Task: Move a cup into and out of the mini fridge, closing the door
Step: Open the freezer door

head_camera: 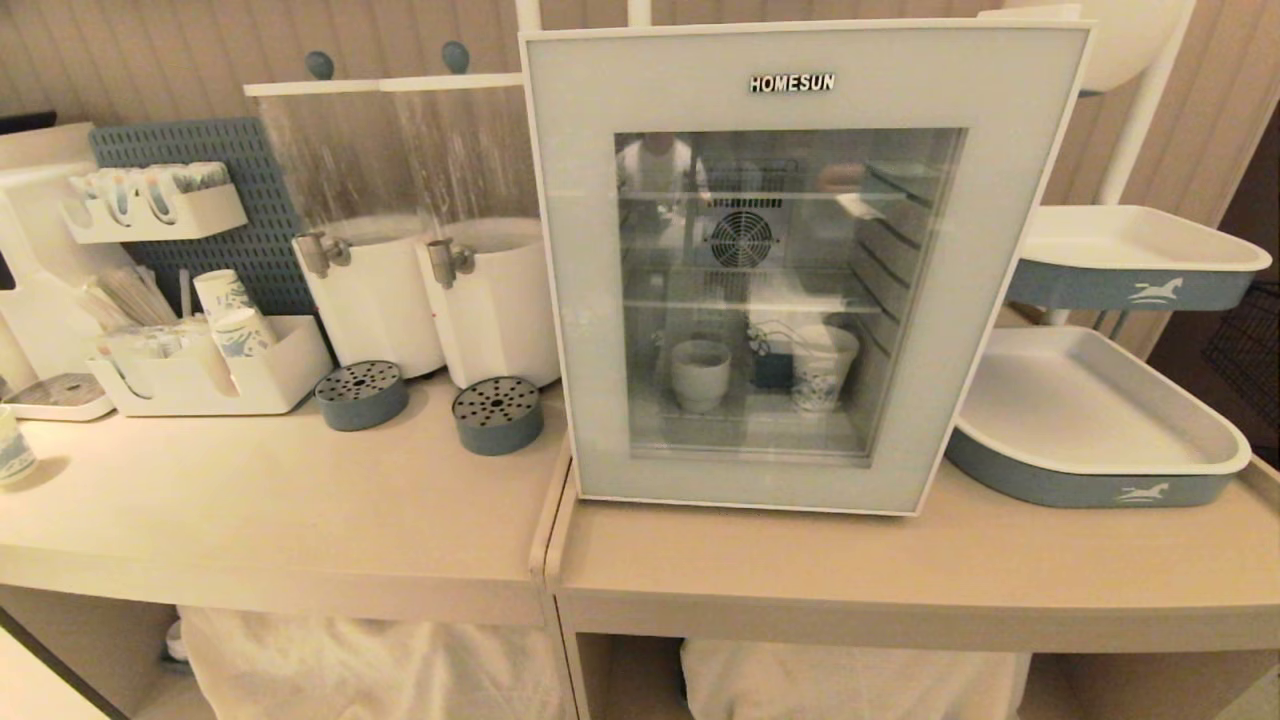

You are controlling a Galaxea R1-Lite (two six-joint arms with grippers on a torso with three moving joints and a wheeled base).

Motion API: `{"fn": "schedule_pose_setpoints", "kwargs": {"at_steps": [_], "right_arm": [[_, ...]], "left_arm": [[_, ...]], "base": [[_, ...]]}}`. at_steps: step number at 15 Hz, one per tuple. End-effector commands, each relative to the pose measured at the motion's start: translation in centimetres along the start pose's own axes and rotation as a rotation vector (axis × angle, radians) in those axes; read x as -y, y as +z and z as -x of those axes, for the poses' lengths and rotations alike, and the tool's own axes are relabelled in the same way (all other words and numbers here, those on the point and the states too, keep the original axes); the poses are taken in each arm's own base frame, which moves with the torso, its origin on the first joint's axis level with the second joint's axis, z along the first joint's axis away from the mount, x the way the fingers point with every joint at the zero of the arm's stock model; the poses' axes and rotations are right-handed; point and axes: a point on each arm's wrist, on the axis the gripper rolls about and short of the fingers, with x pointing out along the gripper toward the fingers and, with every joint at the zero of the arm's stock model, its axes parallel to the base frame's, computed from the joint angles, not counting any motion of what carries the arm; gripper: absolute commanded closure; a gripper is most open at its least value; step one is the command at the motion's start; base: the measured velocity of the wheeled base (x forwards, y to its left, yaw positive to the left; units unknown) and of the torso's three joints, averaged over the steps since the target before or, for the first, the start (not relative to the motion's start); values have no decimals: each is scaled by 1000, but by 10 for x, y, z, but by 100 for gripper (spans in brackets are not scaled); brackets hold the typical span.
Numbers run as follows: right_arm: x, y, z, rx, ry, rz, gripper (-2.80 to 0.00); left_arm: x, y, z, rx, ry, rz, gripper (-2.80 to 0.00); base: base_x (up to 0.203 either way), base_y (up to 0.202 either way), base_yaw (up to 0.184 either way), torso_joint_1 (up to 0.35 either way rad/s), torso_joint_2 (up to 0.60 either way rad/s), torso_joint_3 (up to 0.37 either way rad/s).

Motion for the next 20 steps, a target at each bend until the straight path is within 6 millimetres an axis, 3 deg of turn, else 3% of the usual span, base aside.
{"fn": "schedule_pose_setpoints", "kwargs": {"at_steps": [1,4,6,7,10,11,13,15,16,20], "right_arm": [[0,0,0,-3,0,1,0],[0,0,0,-6,1,2,0],[0,0,0,-6,1,2,0],[0,0,0,-6,1,2,0],[0,0,0,-6,1,2,0],[0,0,0,-6,0,2,0],[0,0,0,-6,0,2,0],[0,0,0,-6,1,2,0],[0,0,0,-6,1,2,0],[0,0,0,-6,1,2,0]], "left_arm": [[0,0,0,0,0,0,0],[0,1,0,4,2,-8,0],[0,22,7,43,23,-15,0],[1,45,14,73,34,-13,0],[4,150,56,216,37,20,0],[5,179,59,211,30,30,0],[6,233,30,97,-7,45,0],[9,265,-17,-35,-52,62,0],[11,274,-40,-94,-71,72,-280],[27,276,-151,-321,-226,134,-280]], "base": [[0,0,0,0,0,0],[0,0,0,0,0,0],[0,0,0,0,0,0],[0,0,0,0,0,0],[0,0,0,0,0,0],[0,0,0,0,0,0],[0,0,0,0,0,0],[0,0,0,0,0,0],[0,0,0,0,0,0],[0,0,0,0,0,0]]}}
